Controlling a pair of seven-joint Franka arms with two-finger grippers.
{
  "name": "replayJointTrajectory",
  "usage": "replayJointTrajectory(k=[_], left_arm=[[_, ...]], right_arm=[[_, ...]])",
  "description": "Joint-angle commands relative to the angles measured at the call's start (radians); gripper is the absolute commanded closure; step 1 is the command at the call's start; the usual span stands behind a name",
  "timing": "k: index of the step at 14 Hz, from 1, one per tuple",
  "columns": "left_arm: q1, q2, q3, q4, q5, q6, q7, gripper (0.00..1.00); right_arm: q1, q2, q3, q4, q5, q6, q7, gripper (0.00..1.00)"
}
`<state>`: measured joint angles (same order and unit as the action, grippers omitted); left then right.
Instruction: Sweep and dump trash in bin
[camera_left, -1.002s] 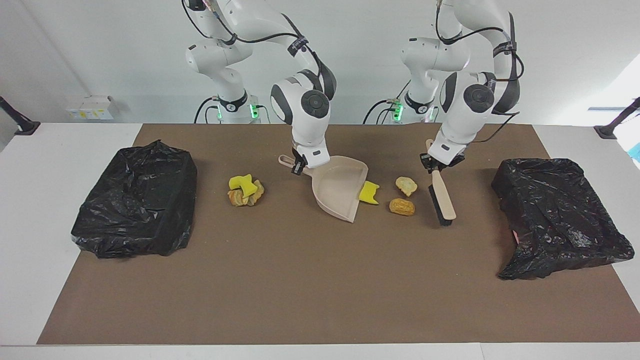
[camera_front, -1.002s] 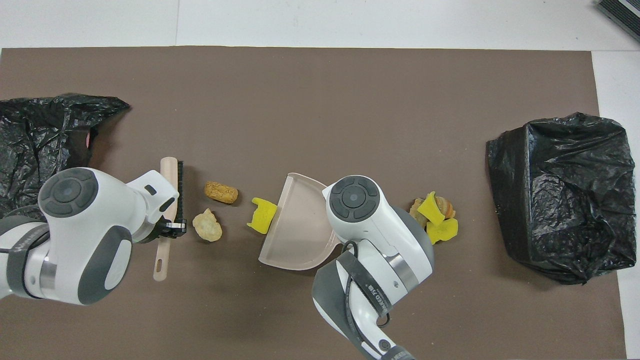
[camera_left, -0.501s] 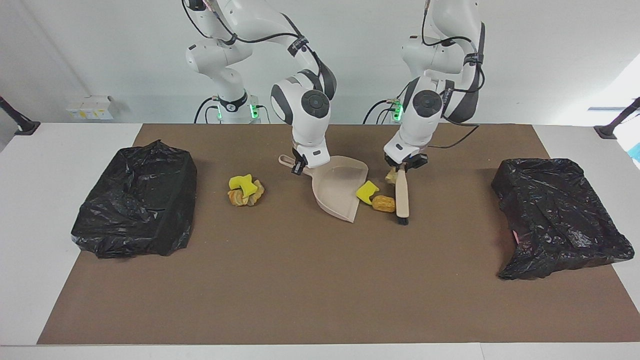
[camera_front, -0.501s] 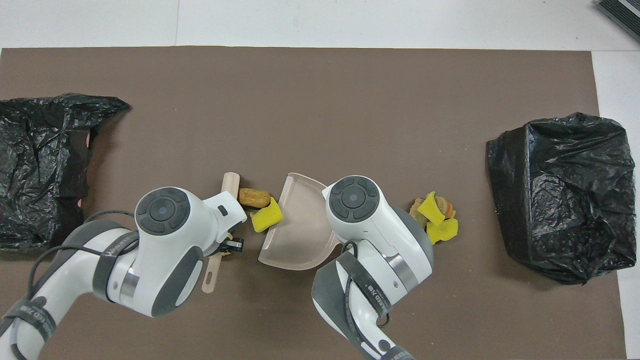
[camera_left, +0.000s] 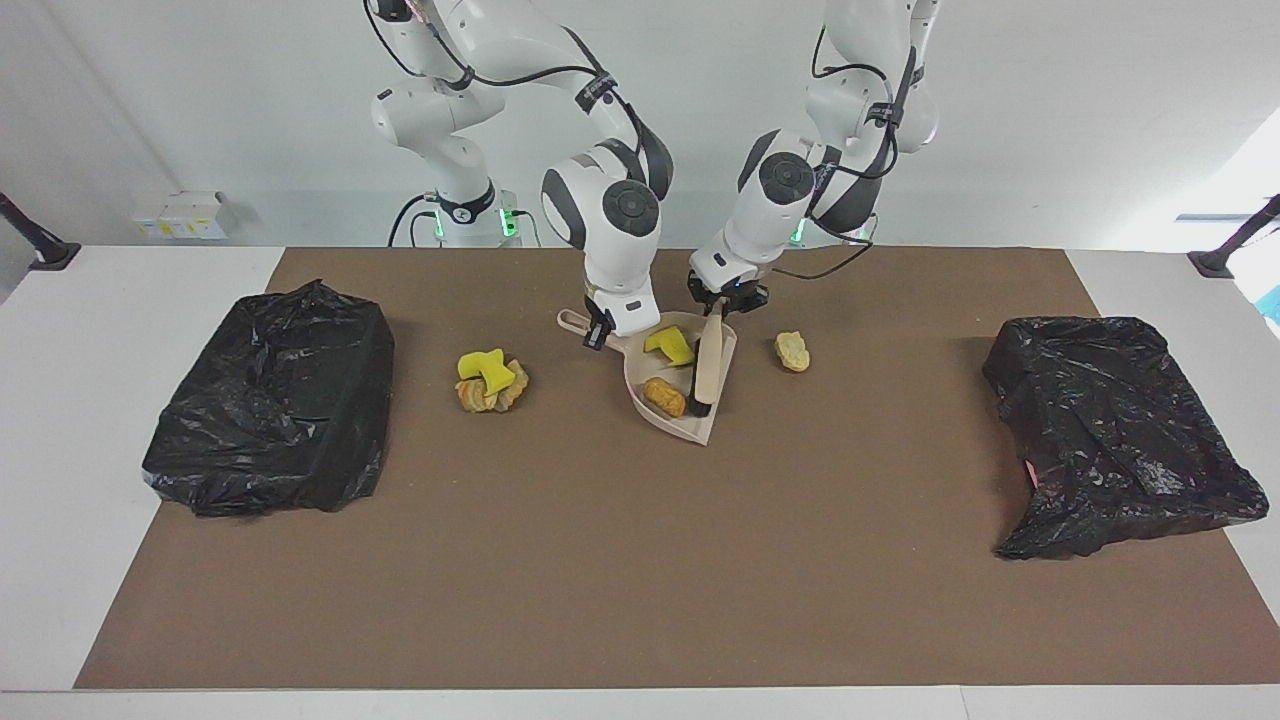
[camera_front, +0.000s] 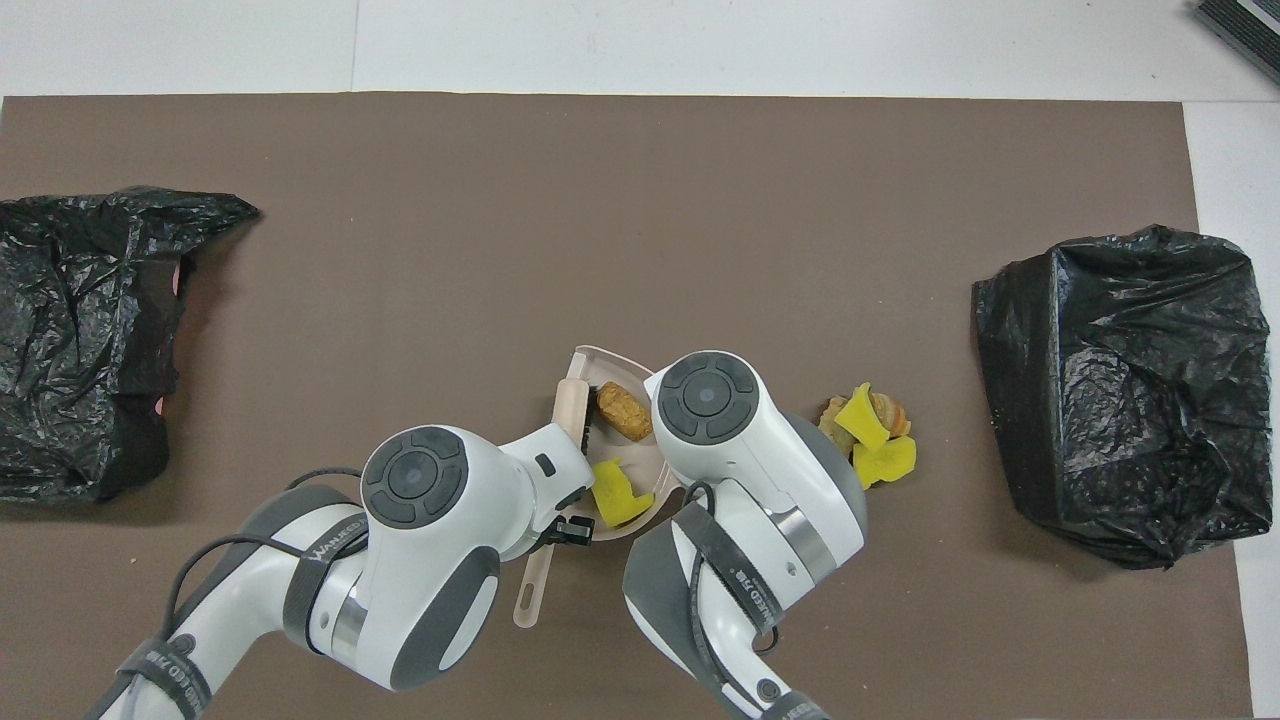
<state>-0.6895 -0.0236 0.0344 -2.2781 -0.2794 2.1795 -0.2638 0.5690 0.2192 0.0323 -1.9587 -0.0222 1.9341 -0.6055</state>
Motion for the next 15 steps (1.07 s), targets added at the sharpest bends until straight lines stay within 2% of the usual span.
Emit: replayJointTrajectory(k=[1, 5, 9, 13, 15], left_arm=[[0.031, -0.024, 0.021, 0.015, -0.014, -0.009, -0.055, 1.00], [0.163, -0.067, 0.021, 0.026, 0.100, -0.095, -0.185, 1.00], [0.269, -0.168, 0.019, 0.003, 0.114, -0.282, -0.291, 1.00], [0.295, -0.239, 0.019, -0.073, 0.121, -0.375, -0.464, 1.00], [0.295, -0.294, 0.018, -0.142, 0.121, -0.370, -0.541, 1.00]], right_arm=[[-0.001, 0.003, 0.003, 0.000, -0.008, 0.011, 0.023, 1.00], [-0.001, 0.003, 0.003, 0.000, -0.009, 0.023, 0.010, 1.00], [-0.001, 0.003, 0.003, -0.002, -0.013, 0.025, 0.009, 1.00], [-0.001, 0.003, 0.003, -0.002, -0.013, 0.026, 0.004, 1.00], [-0.001, 0.003, 0.003, -0.002, -0.013, 0.026, 0.004, 1.00]])
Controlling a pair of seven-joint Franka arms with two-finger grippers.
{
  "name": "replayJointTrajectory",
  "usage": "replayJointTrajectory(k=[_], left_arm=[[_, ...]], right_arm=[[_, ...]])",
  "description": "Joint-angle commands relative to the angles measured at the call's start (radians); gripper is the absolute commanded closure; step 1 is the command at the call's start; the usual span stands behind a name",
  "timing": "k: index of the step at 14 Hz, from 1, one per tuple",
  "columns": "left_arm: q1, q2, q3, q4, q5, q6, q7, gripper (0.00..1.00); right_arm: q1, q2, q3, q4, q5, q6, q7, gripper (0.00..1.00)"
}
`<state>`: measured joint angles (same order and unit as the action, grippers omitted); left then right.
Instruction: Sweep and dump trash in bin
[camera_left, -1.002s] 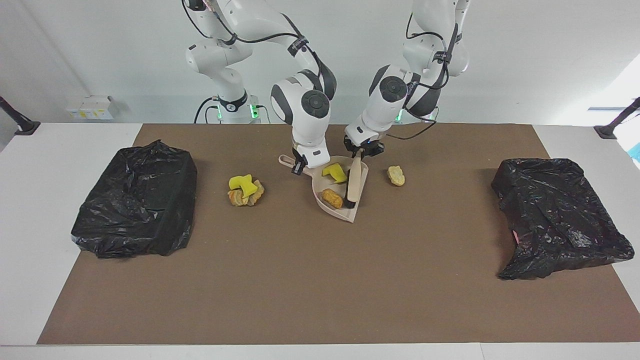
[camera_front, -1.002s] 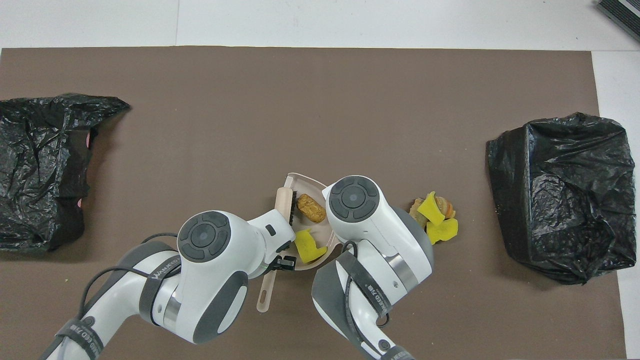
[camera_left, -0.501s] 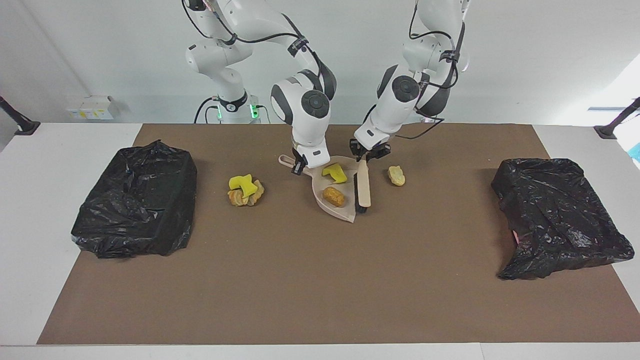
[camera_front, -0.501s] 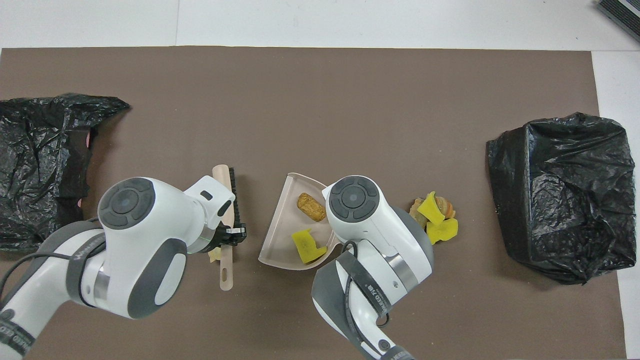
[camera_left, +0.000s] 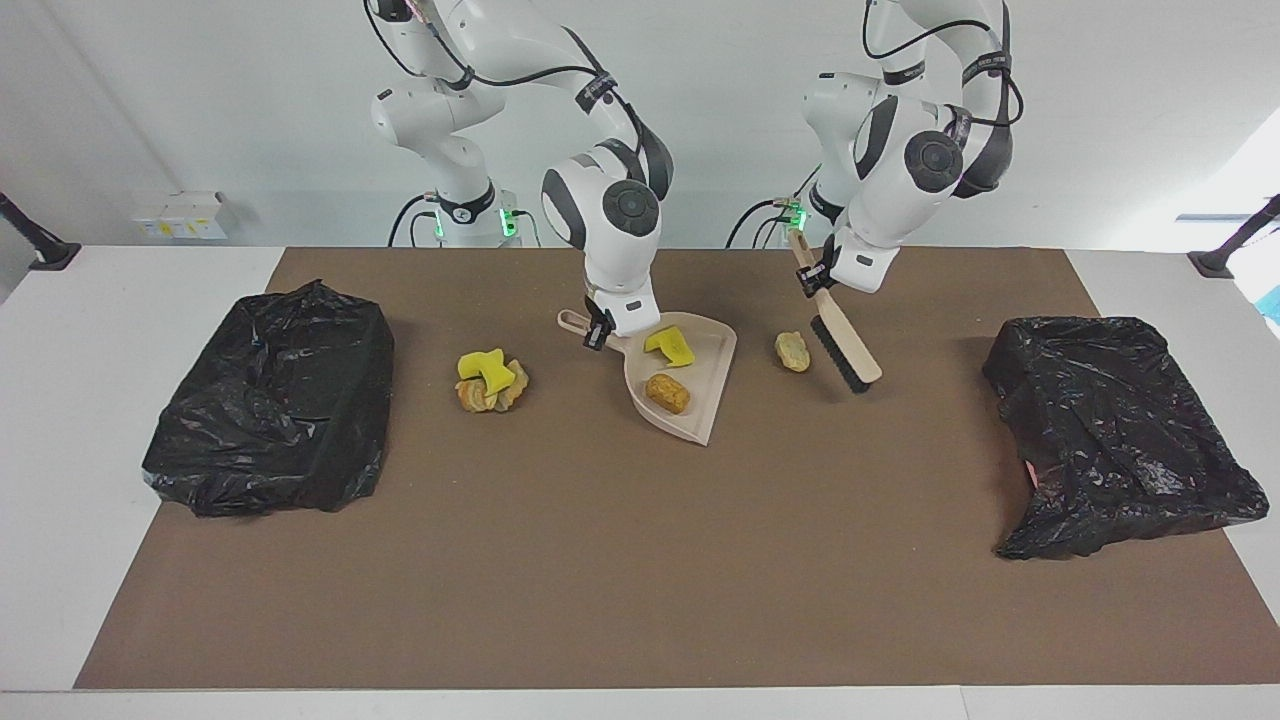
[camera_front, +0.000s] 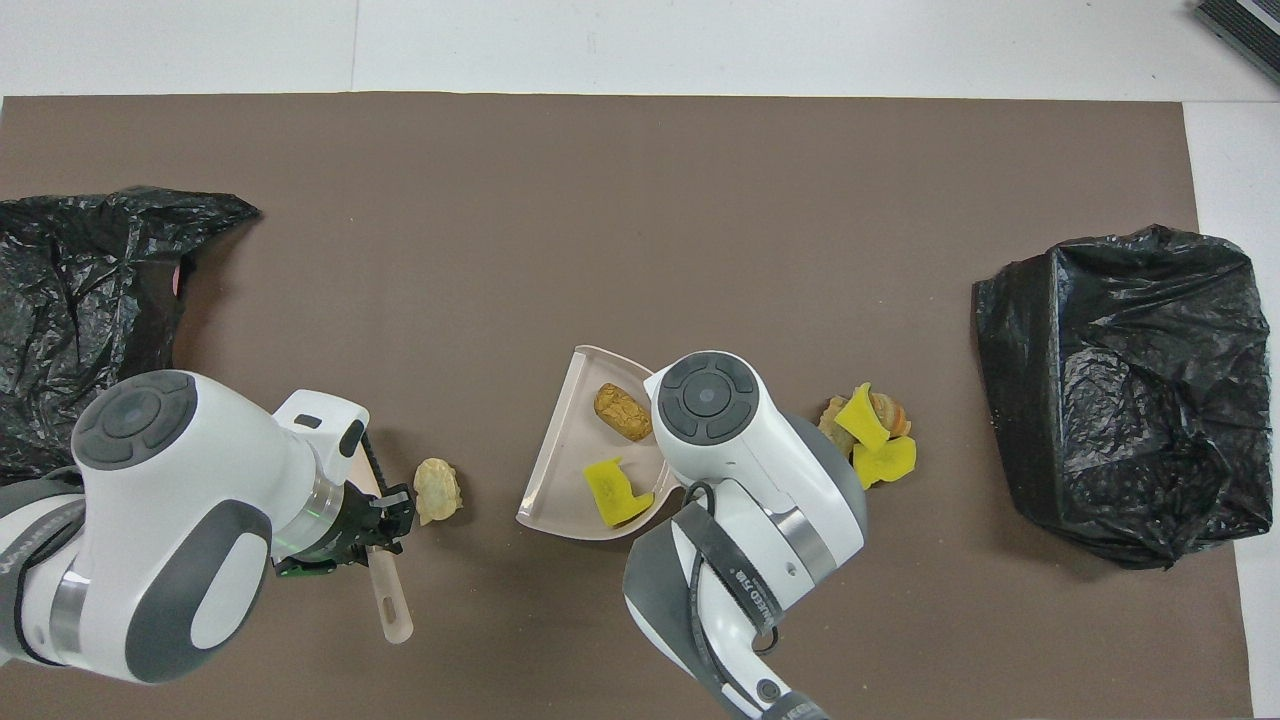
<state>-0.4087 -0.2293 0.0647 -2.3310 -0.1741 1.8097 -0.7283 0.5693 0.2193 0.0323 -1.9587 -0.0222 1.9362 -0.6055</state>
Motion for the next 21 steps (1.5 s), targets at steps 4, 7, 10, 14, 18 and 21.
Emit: replayJointTrajectory(k=[4, 7, 10, 14, 18, 21], left_arm=[[-0.077, -0.078, -0.023, -0.183, 0.004, 0.114, -0.216, 1.00], [-0.169, 0.004, -0.023, -0.180, -0.030, 0.229, -0.290, 1.00], [-0.186, 0.091, -0.023, -0.119, -0.034, 0.260, -0.170, 1.00], [-0.191, 0.114, -0.023, -0.083, -0.034, 0.279, 0.346, 1.00], [-0.291, 0.120, -0.023, -0.061, -0.033, 0.329, 0.630, 1.00], [-0.286, 0.157, -0.023, 0.007, -0.036, 0.306, 0.650, 1.00]], right_arm=[[0.000, -0.006, 0.003, -0.048, -0.013, 0.085, 0.006, 1.00], [0.000, -0.006, 0.003, -0.046, -0.015, 0.078, 0.003, 1.00], [0.000, -0.006, 0.003, -0.046, -0.015, 0.076, 0.003, 1.00], [0.000, -0.006, 0.003, -0.046, -0.015, 0.075, 0.004, 1.00], [0.000, -0.006, 0.003, -0.046, -0.015, 0.073, 0.006, 1.00], [0.000, -0.006, 0.003, -0.046, -0.015, 0.073, 0.006, 1.00]])
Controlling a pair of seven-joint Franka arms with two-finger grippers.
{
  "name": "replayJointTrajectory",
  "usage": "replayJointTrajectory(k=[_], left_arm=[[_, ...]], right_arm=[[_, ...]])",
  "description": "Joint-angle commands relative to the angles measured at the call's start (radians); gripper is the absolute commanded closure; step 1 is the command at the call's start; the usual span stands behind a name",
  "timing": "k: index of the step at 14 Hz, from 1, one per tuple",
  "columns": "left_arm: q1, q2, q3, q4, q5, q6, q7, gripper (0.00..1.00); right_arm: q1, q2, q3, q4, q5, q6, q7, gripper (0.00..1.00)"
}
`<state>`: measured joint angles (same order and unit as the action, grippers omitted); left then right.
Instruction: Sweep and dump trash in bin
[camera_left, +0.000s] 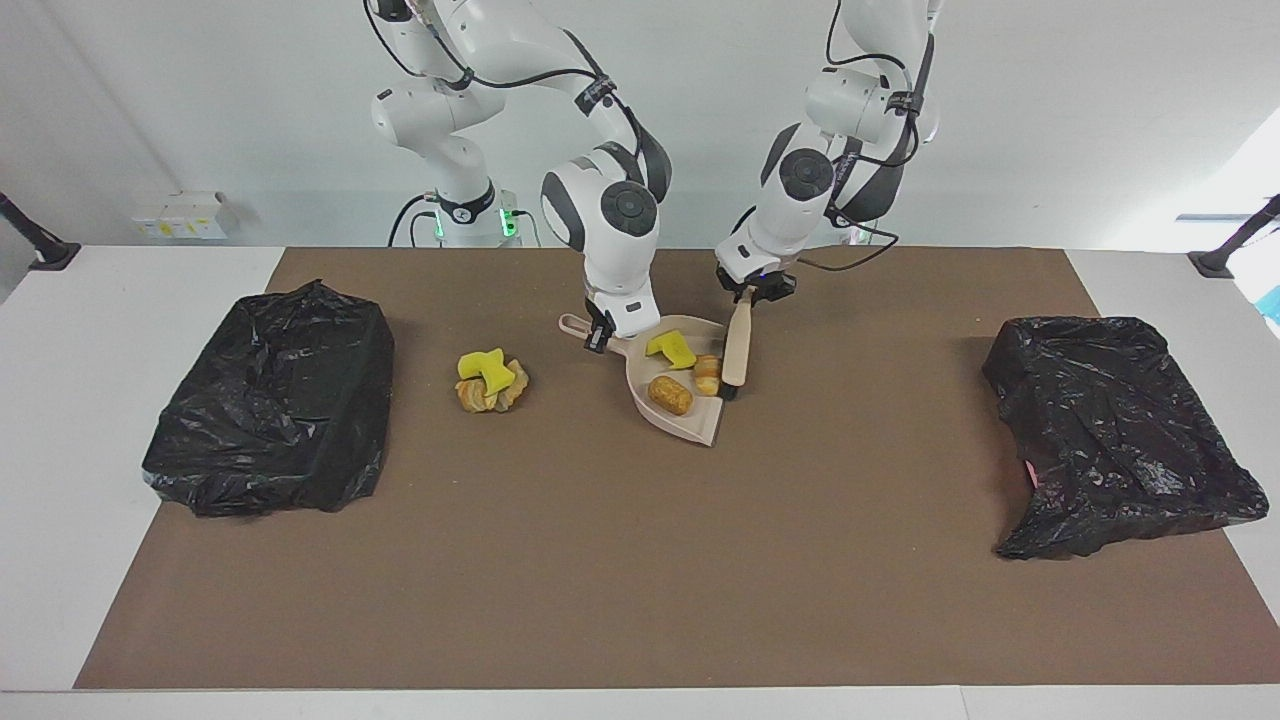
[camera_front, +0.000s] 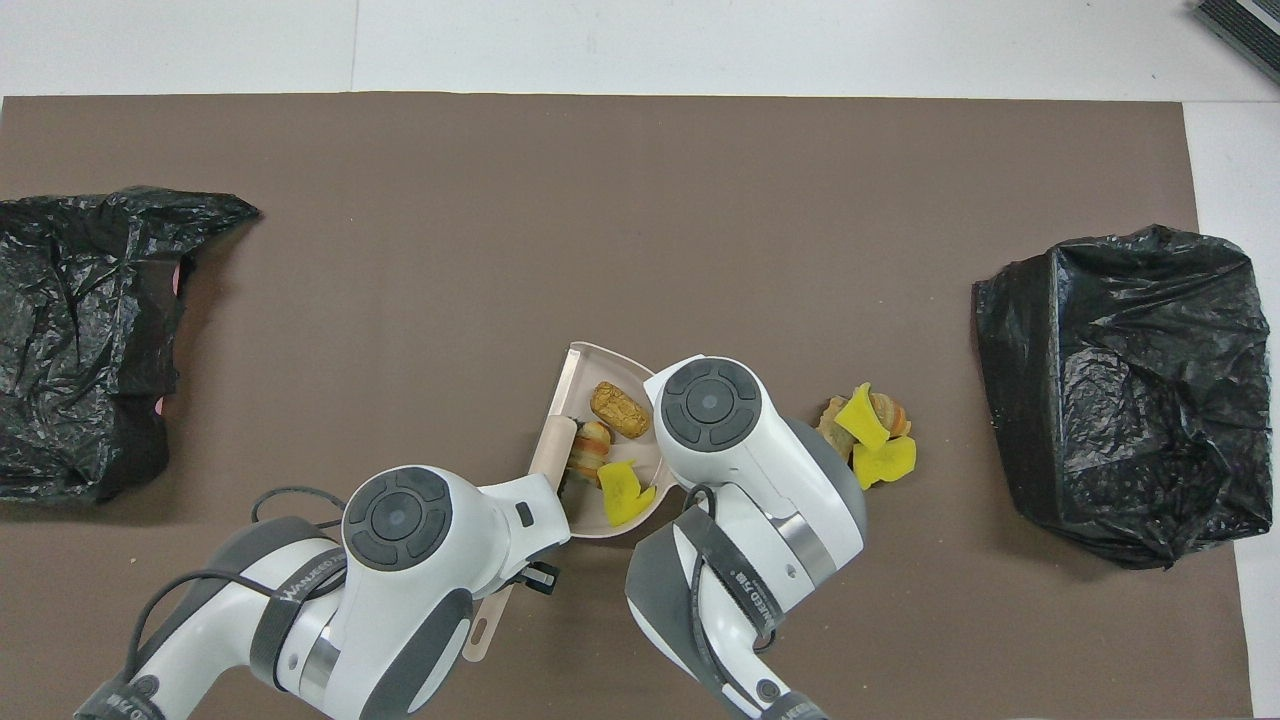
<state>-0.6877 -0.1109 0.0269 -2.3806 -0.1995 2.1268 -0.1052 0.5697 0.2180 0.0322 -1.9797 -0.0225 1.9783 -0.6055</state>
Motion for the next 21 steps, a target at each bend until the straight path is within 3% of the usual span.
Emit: replayJointTrajectory(k=[1, 7, 10, 16, 21], left_arm=[[0.000, 0.034, 0.018, 0.060, -0.011, -0.018, -0.025, 1.00], [0.108, 0.028, 0.027, 0.121, 0.060, -0.122, -0.214, 1.00], [0.172, 0.034, 0.027, 0.161, 0.182, -0.171, -0.205, 1.00], [0.208, 0.036, 0.027, 0.156, 0.221, -0.159, -0.163, 1.00], [0.221, 0.033, 0.027, 0.147, 0.221, -0.156, -0.149, 1.00]], right_arm=[[-0.002, -0.005, 0.003, -0.025, -0.014, 0.031, 0.006, 1.00], [-0.005, -0.014, 0.000, -0.024, -0.013, 0.020, 0.047, 1.00], [-0.043, -0.100, -0.003, -0.024, -0.013, -0.013, 0.104, 1.00], [-0.229, -0.273, -0.003, -0.019, -0.019, -0.168, 0.026, 1.00], [-0.499, -0.365, -0.008, -0.004, -0.019, -0.302, -0.198, 1.00]])
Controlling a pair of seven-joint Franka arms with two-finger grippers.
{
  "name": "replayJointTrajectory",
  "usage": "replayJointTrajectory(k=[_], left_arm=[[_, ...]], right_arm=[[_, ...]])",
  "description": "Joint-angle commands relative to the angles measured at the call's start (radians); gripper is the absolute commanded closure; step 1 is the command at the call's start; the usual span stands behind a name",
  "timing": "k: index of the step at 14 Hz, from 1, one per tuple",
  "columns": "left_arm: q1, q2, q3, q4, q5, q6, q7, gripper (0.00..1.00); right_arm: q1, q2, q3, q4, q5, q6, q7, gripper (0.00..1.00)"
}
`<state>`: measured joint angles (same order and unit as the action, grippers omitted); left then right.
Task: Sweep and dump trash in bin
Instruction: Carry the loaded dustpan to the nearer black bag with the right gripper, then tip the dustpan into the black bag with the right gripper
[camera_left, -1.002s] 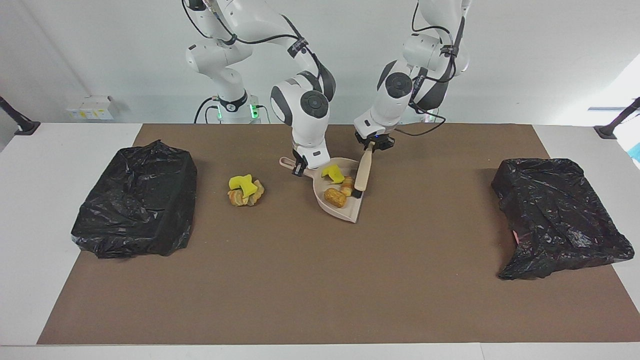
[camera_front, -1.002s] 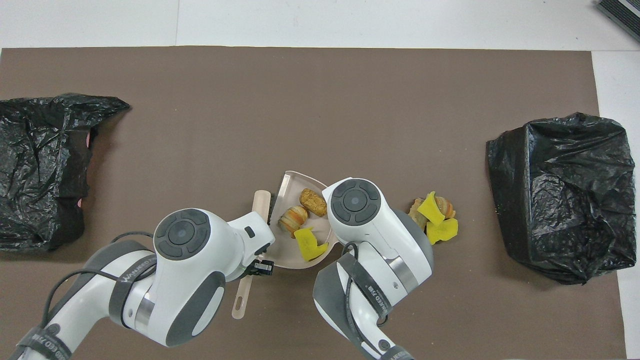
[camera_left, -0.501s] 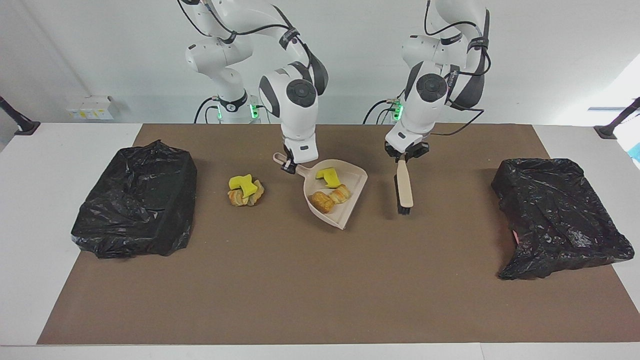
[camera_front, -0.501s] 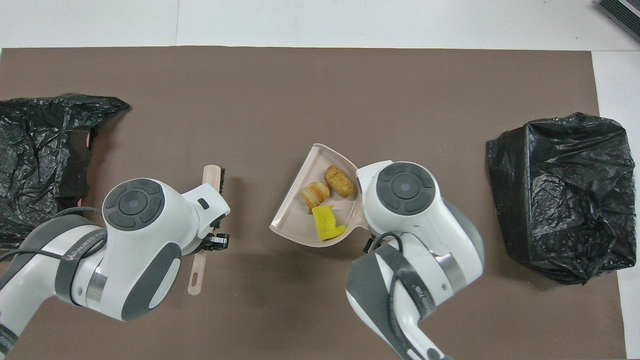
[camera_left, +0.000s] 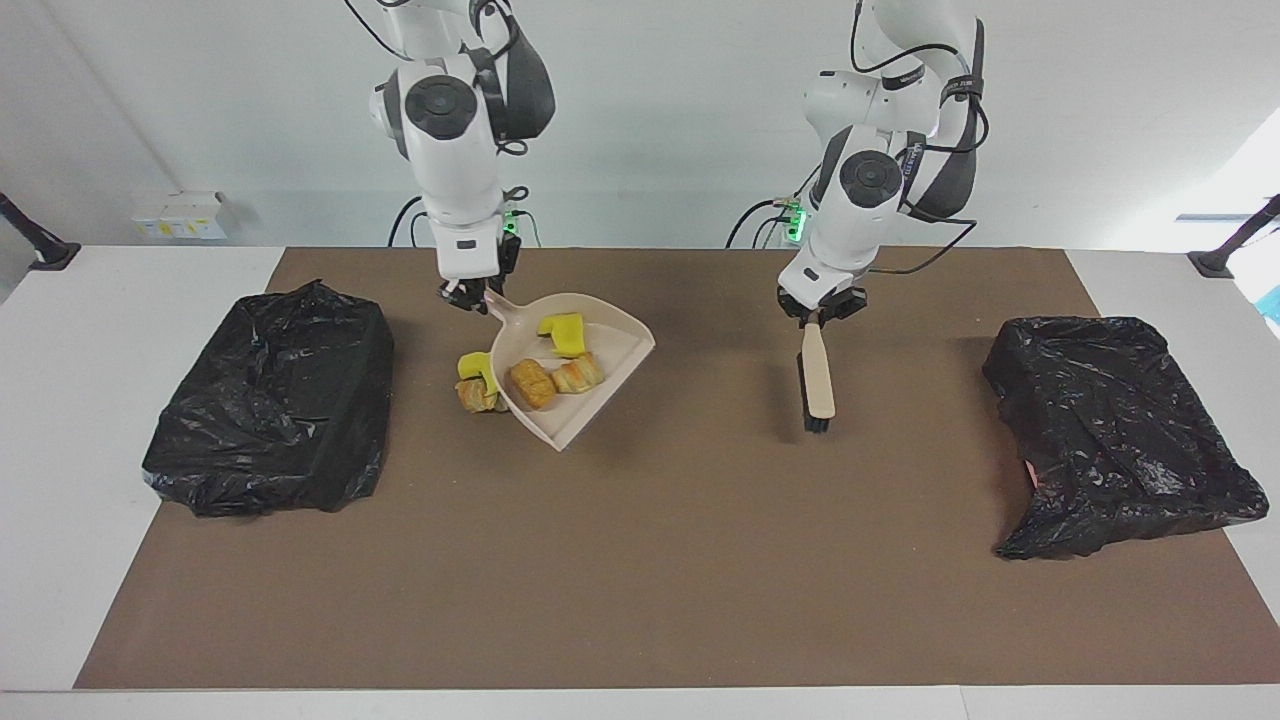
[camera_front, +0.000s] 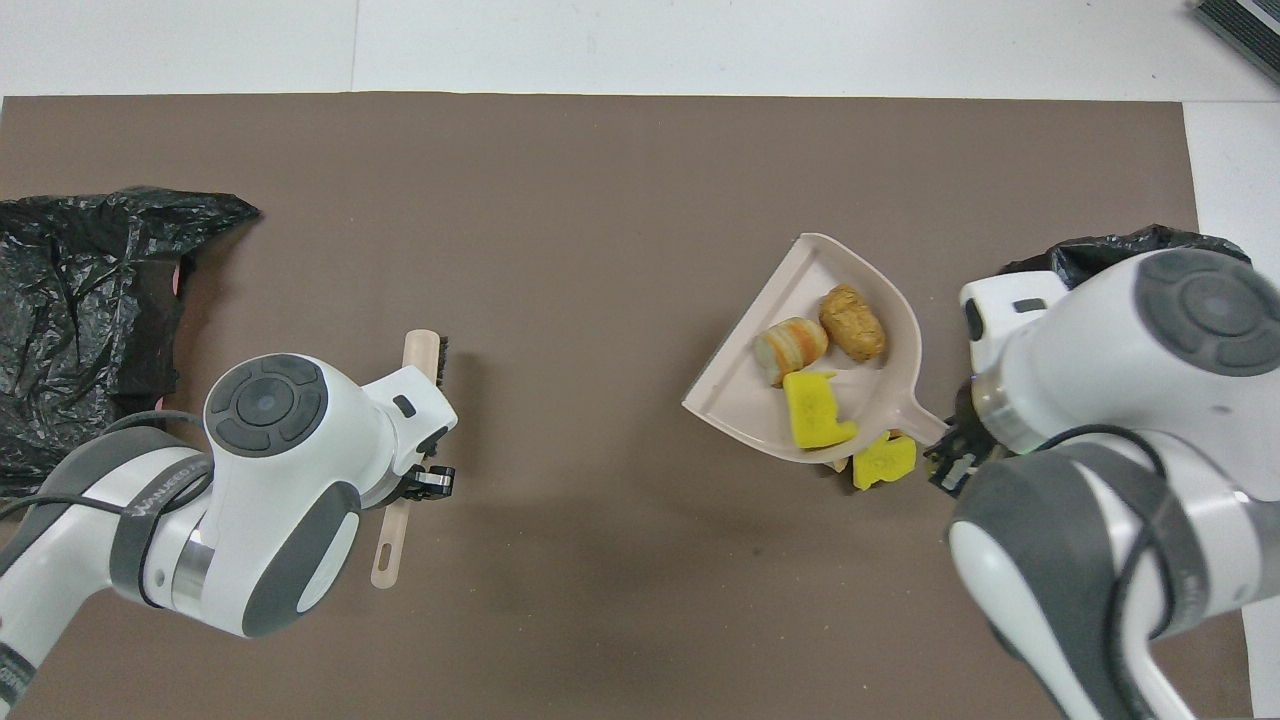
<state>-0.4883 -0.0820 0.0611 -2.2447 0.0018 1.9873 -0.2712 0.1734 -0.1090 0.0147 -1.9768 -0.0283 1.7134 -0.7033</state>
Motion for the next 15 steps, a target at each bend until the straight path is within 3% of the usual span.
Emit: replayJointTrajectory(k=[1, 7, 10, 15], left_arm=[[0.022, 0.002, -0.007, 0.011, 0.020, -0.016, 0.017, 1.00], [0.004, -0.008, -0.017, -0.006, 0.020, -0.019, 0.015, 1.00], [-0.058, -0.053, -0.017, -0.067, 0.017, -0.016, -0.006, 1.00], [-0.218, -0.116, -0.018, -0.139, -0.013, -0.025, -0.144, 1.00]], right_arm=[[-0.161, -0.043, 0.010, -0.007, -0.015, -0.044, -0.172, 1.00], [-0.446, -0.037, 0.008, -0.005, -0.105, 0.040, -0.546, 1.00], [-0.572, -0.038, 0.007, -0.004, -0.157, 0.104, -0.704, 1.00], [-0.627, -0.038, 0.007, -0.008, -0.338, 0.182, -0.797, 1.00]])
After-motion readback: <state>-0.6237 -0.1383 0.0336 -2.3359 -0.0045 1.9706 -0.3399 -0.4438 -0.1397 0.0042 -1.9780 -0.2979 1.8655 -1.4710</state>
